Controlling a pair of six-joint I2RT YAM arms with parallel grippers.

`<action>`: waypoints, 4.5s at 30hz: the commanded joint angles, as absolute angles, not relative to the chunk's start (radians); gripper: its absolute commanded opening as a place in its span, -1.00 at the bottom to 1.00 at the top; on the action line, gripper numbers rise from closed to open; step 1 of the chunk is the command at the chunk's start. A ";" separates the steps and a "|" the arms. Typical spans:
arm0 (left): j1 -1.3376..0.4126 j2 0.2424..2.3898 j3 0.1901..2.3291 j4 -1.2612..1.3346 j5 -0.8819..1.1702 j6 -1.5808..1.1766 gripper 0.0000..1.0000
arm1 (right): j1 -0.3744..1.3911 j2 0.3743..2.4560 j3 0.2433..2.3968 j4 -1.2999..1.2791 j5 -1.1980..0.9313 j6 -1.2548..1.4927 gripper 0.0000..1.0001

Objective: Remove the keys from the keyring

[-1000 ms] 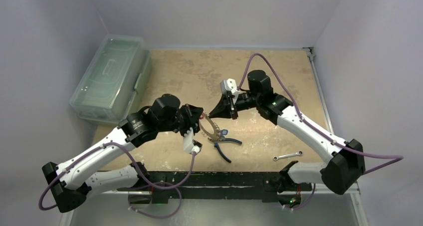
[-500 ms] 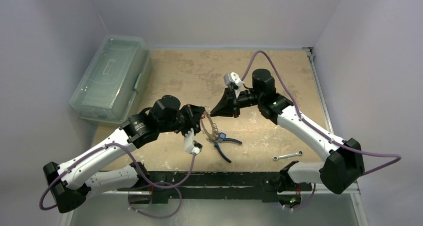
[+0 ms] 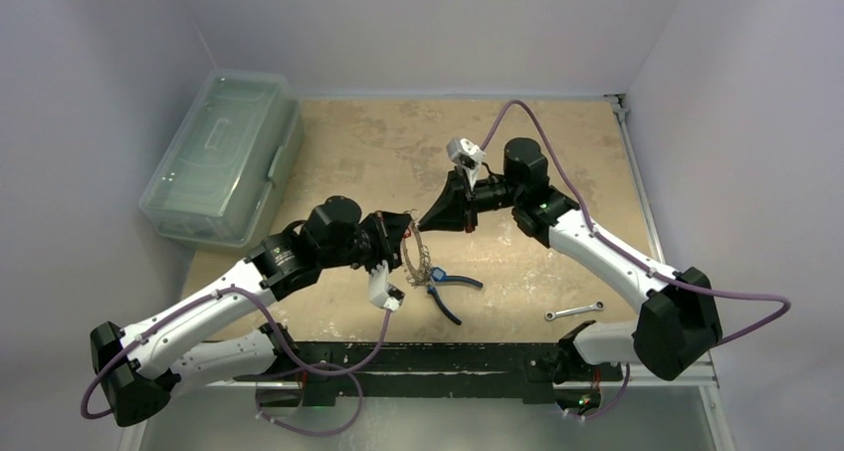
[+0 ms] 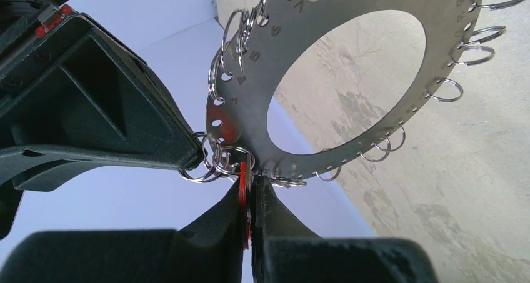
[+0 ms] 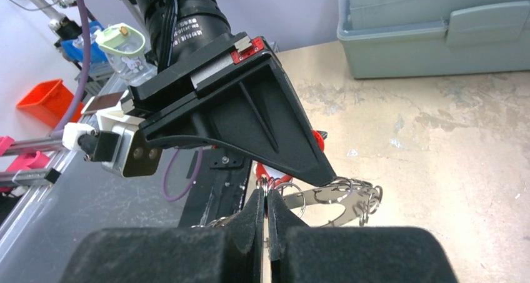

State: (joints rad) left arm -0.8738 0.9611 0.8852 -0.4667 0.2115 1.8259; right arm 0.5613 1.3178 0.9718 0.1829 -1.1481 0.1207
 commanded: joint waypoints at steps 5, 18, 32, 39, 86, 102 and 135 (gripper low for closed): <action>-0.874 0.906 0.763 -0.364 0.138 1.912 -1.00 | 0.546 1.305 0.952 0.462 -1.213 0.354 -1.00; -0.902 0.902 0.729 -0.233 0.071 1.951 -1.00 | 0.520 1.332 0.877 0.771 -1.171 0.653 -1.00; -0.903 0.923 0.854 -0.274 0.031 1.822 -1.00 | 0.441 1.325 0.790 0.956 -1.235 0.726 -1.00; -0.904 0.923 0.891 -0.301 0.083 1.809 -1.00 | 0.441 1.311 0.804 0.810 -1.241 0.584 -1.00; -0.903 1.177 1.292 -0.716 0.243 0.881 -1.00 | 0.451 1.294 1.187 -0.297 -1.067 -0.438 -0.03; -0.887 1.275 1.348 -0.736 0.165 0.578 -1.00 | 0.416 1.224 1.147 -0.373 -1.030 -0.334 -0.04; -0.803 1.247 1.405 -0.843 0.539 0.919 -1.00 | 0.441 1.290 1.242 -0.468 -1.141 -0.562 -0.04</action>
